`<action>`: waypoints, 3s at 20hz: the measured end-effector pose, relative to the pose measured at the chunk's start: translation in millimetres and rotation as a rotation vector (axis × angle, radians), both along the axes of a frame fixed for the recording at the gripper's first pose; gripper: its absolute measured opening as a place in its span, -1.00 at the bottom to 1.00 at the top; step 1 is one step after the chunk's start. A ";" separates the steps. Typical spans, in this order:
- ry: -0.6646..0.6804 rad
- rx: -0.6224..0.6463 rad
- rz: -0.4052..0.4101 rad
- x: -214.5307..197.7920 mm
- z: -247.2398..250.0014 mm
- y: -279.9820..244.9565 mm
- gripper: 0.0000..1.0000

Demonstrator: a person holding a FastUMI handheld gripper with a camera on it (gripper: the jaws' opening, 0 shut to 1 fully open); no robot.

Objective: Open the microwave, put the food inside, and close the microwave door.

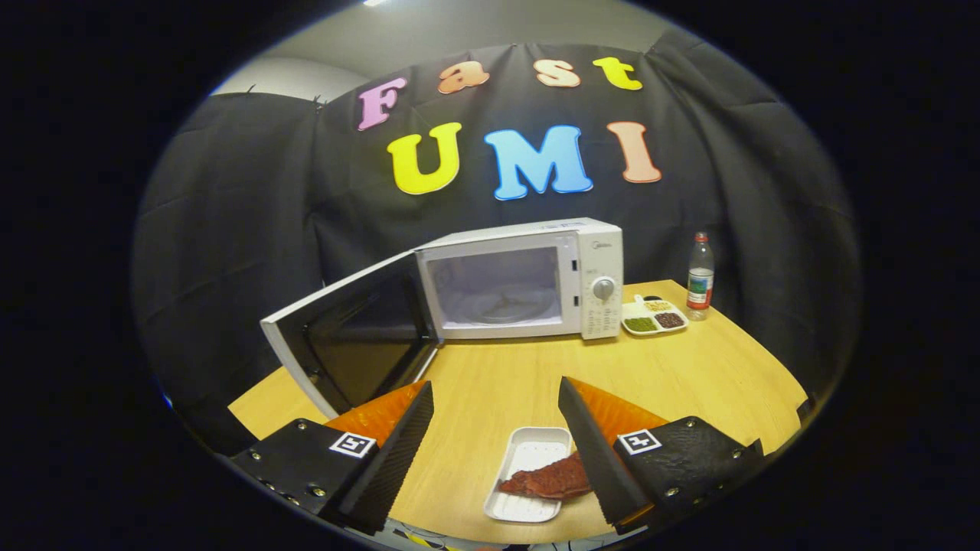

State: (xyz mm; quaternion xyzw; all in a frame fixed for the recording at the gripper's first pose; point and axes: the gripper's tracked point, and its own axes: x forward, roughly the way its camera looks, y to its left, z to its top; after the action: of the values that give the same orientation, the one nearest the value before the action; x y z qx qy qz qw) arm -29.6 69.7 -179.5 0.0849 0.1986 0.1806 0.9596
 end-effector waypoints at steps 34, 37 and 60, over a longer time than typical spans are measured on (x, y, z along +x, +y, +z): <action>0.336 0.318 -0.019 26.1 -33.3 0.5 -0.82; 0.299 0.338 -0.004 54.1 -10.4 12.6 -0.82; 0.129 0.441 -0.057 303.8 -22.0 138.7 -0.82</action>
State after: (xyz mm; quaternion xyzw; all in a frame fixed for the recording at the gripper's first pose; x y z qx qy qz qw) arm 274.2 208.5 -201.5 0.3095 0.2128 0.1865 0.9078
